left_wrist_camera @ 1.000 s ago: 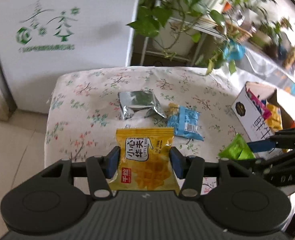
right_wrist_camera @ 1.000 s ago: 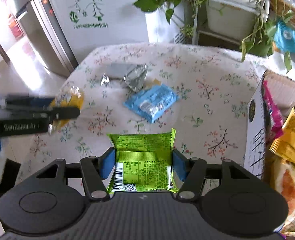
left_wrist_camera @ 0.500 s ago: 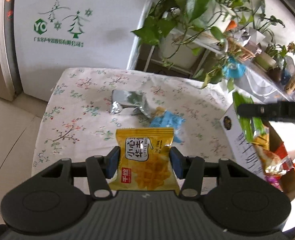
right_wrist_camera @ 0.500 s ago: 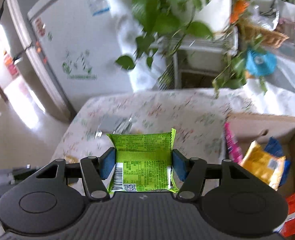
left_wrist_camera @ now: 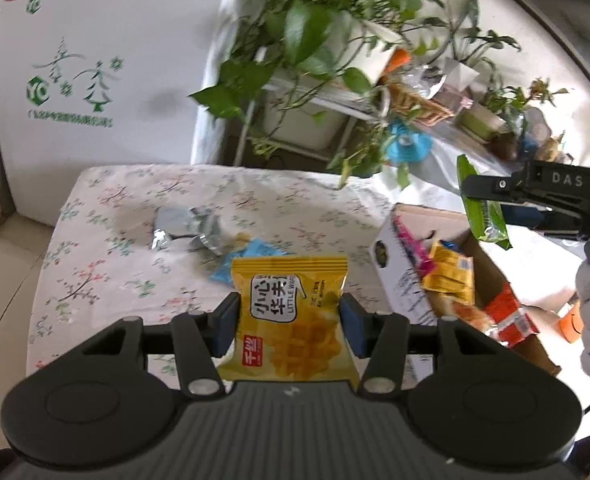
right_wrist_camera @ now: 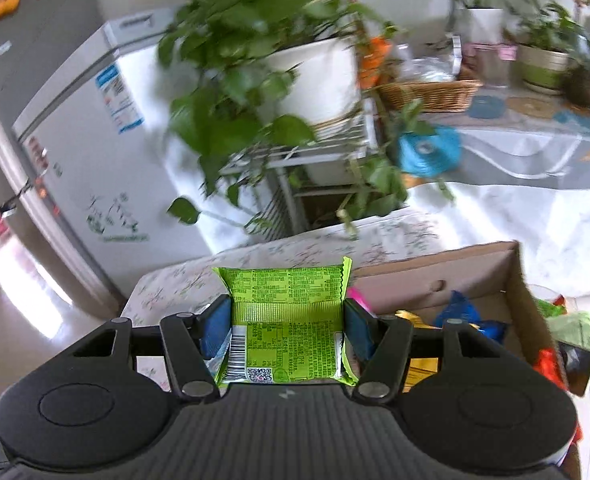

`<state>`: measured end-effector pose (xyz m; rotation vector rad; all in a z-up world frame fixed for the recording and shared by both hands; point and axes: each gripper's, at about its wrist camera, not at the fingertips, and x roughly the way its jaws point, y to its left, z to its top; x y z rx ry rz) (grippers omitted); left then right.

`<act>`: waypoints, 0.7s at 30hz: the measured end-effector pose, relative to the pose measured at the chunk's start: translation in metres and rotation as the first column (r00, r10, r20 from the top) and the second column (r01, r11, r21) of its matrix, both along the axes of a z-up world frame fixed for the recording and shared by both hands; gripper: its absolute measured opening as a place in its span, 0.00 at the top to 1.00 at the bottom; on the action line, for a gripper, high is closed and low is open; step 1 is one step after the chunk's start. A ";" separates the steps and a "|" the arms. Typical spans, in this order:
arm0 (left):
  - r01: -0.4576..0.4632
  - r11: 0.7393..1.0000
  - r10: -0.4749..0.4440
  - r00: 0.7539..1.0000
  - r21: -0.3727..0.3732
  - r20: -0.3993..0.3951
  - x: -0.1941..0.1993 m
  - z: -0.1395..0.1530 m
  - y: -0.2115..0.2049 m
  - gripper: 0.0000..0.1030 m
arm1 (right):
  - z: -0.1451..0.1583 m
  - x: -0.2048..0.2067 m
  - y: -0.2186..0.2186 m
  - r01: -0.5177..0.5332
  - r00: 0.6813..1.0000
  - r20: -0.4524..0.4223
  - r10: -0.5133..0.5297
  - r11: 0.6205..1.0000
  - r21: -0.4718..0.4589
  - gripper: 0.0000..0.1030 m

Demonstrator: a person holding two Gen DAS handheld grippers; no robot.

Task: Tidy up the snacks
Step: 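Lift both bags and carry them over the cardboard box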

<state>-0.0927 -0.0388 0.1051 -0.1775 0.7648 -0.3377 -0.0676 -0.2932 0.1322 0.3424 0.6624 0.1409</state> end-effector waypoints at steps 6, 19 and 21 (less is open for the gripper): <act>0.043 0.999 -0.042 0.999 -0.024 0.015 -0.002 0.013 -0.022 0.50 | 0.001 -0.028 -0.037 0.110 0.994 0.021 -0.111 0.992 0.062 0.36; 0.168 0.985 -0.167 0.986 -0.045 0.021 0.005 0.025 -0.108 0.49 | -0.008 -0.063 -0.080 0.263 0.965 -0.006 -0.264 0.958 0.115 0.36; 0.186 0.981 -0.185 0.983 -0.052 0.022 0.007 0.026 -0.122 0.49 | -0.008 -0.064 -0.085 0.282 0.959 -0.006 -0.284 0.951 0.128 0.36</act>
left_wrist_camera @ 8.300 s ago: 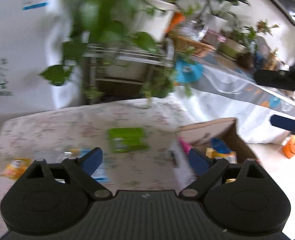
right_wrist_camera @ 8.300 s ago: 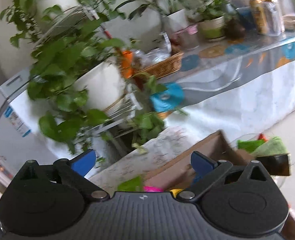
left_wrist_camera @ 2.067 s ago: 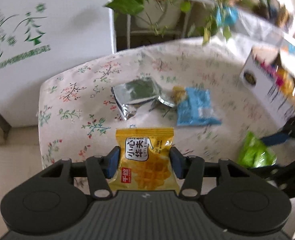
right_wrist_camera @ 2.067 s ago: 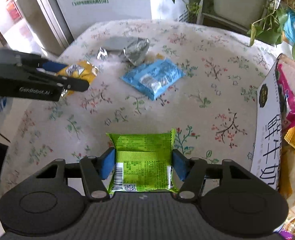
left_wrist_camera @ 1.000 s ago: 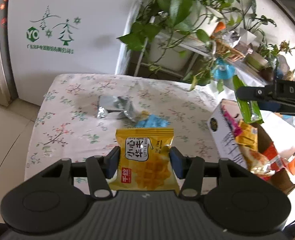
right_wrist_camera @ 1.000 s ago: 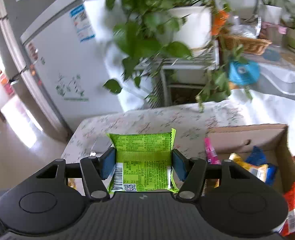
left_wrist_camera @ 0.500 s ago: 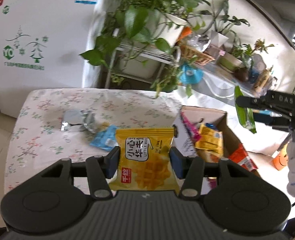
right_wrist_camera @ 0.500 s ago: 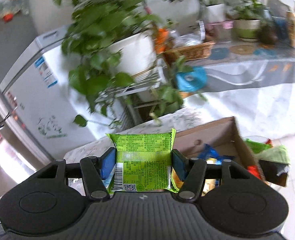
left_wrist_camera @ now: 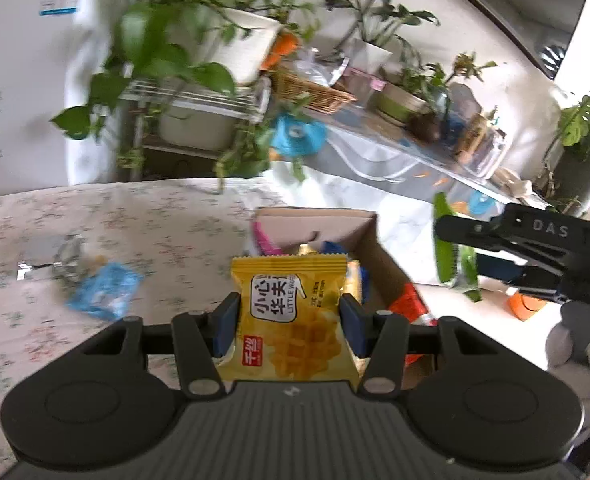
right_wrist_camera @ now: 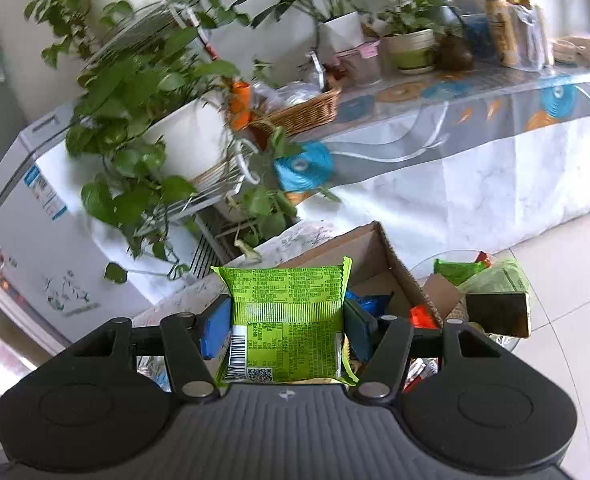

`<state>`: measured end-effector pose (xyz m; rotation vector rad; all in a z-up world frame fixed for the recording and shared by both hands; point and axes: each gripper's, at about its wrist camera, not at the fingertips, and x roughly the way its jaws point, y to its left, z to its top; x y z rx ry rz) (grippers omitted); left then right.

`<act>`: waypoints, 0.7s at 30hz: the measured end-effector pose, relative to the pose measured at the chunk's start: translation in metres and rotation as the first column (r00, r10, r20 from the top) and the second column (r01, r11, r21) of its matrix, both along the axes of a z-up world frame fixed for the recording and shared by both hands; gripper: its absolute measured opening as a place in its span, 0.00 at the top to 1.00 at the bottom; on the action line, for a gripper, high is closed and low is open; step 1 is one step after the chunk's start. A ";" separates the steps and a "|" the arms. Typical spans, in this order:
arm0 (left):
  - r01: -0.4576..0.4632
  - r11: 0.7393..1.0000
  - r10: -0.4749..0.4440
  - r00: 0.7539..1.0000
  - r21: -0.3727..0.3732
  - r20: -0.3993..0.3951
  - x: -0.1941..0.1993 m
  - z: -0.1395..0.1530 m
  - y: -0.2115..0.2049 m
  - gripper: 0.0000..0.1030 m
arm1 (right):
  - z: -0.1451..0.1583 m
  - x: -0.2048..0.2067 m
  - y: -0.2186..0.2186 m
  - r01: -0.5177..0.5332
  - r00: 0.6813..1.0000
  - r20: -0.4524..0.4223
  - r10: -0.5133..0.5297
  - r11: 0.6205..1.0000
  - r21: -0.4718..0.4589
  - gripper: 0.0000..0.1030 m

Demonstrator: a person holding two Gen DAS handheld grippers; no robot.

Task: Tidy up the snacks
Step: 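Lift both bags and carry them over the cardboard box, then open both tools to drop the waffle and green bags into the box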

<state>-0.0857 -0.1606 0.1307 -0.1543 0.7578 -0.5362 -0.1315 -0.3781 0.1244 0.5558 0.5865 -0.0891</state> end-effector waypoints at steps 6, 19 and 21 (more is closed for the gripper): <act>0.034 0.999 -0.034 0.999 -0.008 -0.012 0.007 -0.002 -0.035 0.49 | -0.002 -0.005 -0.012 0.058 0.998 -0.002 -0.058 0.998 0.035 0.36; 0.069 0.997 -0.068 0.997 0.035 -0.026 0.022 -0.008 -0.082 0.49 | -0.006 -0.003 -0.020 0.133 0.990 -0.047 -0.131 0.991 0.033 0.36; 0.074 0.996 -0.073 0.997 0.042 -0.026 0.023 -0.009 -0.087 0.49 | -0.006 -0.002 -0.020 0.139 0.989 -0.053 -0.137 0.990 0.033 0.35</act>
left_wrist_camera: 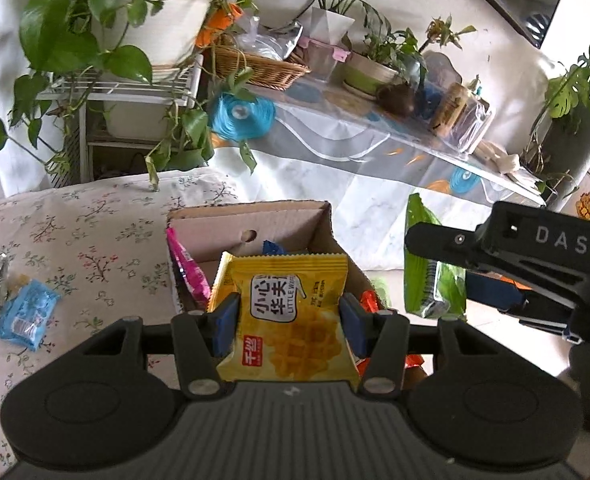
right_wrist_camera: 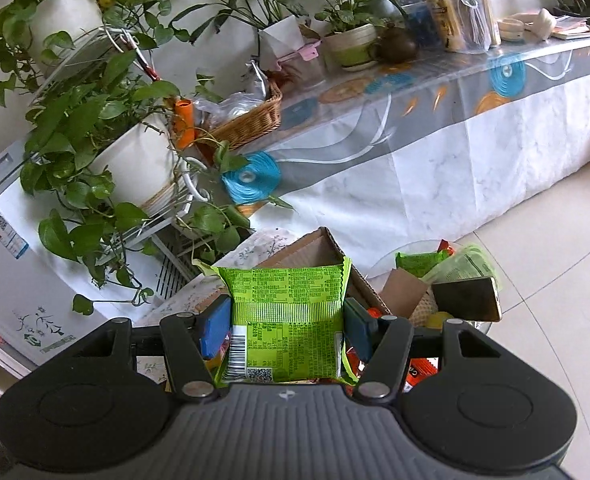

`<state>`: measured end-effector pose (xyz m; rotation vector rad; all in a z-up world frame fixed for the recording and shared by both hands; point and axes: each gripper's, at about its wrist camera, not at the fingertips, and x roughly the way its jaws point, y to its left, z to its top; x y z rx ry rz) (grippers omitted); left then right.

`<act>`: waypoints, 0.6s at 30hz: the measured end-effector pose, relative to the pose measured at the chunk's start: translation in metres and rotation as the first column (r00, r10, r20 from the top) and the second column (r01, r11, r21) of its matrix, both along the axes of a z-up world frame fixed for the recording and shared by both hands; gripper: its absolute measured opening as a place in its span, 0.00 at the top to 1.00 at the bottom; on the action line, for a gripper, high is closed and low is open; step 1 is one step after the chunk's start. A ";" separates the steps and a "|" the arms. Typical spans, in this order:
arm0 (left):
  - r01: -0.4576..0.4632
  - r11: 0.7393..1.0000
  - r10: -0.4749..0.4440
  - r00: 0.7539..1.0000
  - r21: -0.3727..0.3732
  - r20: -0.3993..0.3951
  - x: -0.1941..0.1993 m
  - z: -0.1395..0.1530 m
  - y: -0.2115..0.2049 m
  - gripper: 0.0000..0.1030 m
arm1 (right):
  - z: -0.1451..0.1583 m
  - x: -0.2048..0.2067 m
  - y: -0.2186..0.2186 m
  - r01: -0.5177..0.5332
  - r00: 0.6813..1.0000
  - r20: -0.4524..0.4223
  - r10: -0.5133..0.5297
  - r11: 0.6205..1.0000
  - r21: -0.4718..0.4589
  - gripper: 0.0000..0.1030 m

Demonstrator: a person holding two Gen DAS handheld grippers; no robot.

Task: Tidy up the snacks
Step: 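Open both tools to drop the waffle and green bags into the box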

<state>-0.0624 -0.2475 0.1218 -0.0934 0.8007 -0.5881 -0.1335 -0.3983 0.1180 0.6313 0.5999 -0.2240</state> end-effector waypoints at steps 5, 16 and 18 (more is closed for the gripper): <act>0.017 0.999 -0.018 1.000 0.039 0.021 0.000 0.000 -0.012 0.42 | -0.001 0.001 -0.003 0.033 0.999 -0.010 -0.033 0.999 0.005 0.29; 0.001 0.989 -0.014 0.996 0.148 0.089 -0.003 0.008 -0.014 0.16 | -0.003 0.005 -0.003 0.068 0.998 -0.011 -0.067 0.997 0.046 0.13; -0.004 0.987 -0.012 0.995 0.163 0.098 -0.002 0.009 -0.011 0.16 | -0.003 0.008 0.000 0.063 0.998 -0.013 -0.062 0.997 0.040 0.11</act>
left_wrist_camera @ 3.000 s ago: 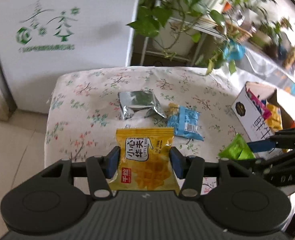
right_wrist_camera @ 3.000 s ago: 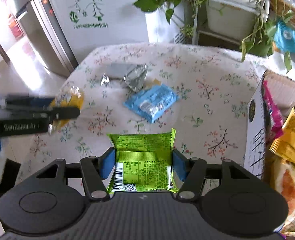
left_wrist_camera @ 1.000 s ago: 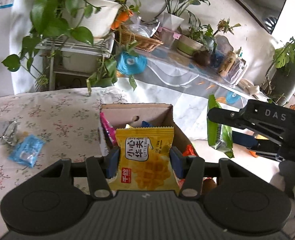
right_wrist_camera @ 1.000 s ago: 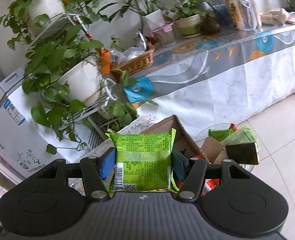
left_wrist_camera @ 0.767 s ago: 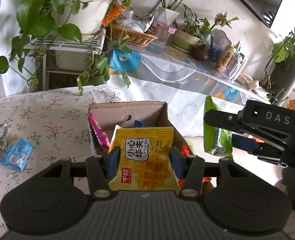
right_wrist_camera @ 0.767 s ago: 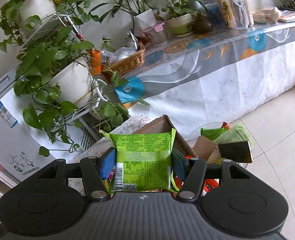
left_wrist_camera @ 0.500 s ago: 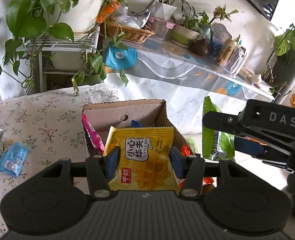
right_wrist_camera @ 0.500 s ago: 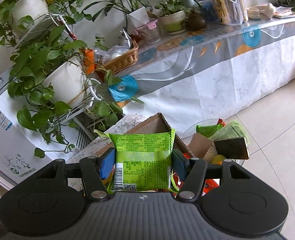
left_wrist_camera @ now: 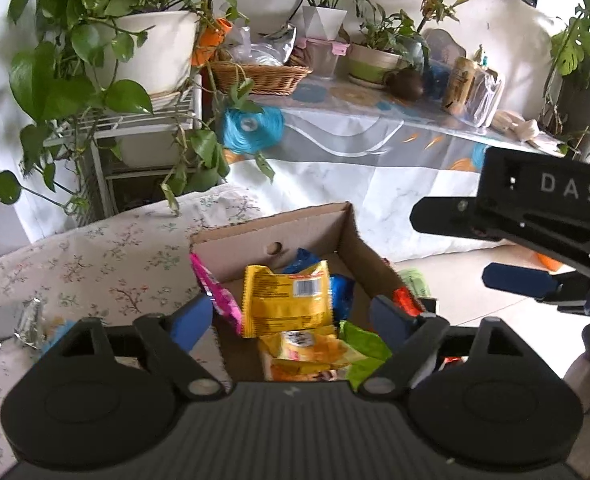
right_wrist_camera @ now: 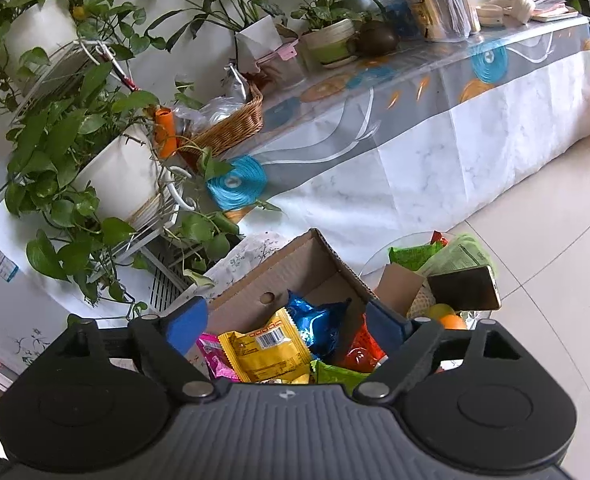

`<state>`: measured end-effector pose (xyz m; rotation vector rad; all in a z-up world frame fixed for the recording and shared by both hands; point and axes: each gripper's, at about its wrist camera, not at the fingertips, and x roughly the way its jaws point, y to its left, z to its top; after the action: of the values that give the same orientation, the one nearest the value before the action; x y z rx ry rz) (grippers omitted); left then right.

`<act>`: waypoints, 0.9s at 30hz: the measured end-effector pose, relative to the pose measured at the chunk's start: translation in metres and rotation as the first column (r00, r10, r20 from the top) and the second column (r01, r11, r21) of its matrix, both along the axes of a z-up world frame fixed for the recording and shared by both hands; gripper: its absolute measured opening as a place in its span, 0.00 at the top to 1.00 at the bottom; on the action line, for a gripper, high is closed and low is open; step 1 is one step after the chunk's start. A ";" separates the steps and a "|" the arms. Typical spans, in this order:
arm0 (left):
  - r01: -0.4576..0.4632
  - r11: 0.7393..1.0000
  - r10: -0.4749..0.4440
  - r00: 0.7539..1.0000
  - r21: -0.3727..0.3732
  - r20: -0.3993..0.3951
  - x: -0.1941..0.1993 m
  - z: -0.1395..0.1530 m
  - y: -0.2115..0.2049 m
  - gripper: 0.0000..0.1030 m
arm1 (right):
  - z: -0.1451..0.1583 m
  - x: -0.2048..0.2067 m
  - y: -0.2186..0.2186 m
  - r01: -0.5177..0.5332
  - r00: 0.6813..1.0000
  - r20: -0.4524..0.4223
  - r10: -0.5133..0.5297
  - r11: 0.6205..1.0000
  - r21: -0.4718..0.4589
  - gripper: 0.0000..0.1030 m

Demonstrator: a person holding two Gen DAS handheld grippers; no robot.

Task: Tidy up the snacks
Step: 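Open both tools to drop the waffle and green bags into the box, then move the left tool to the silver foil bag while the right tool moves to the blue bag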

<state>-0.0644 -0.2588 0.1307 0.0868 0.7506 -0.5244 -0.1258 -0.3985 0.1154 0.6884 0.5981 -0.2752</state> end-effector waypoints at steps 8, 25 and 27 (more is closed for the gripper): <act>-0.021 1.000 0.021 1.000 0.009 -0.003 0.007 0.000 0.020 0.14 | 0.001 0.012 0.013 -0.044 0.999 -0.009 0.044 0.999 -0.020 0.08; -0.208 0.978 0.208 0.978 -0.031 -0.006 0.044 0.006 0.142 0.11 | 0.005 0.035 0.047 -0.145 0.989 -0.009 0.145 0.986 -0.081 0.06; -0.251 0.967 0.251 0.968 -0.033 -0.012 0.052 0.005 0.162 0.11 | 0.006 0.038 0.053 -0.164 0.986 -0.007 0.164 0.982 -0.090 0.04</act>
<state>-0.0128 -0.0973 0.1357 -0.0422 0.7476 -0.2959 -0.0880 -0.3455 0.1213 0.5488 0.6342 -0.1472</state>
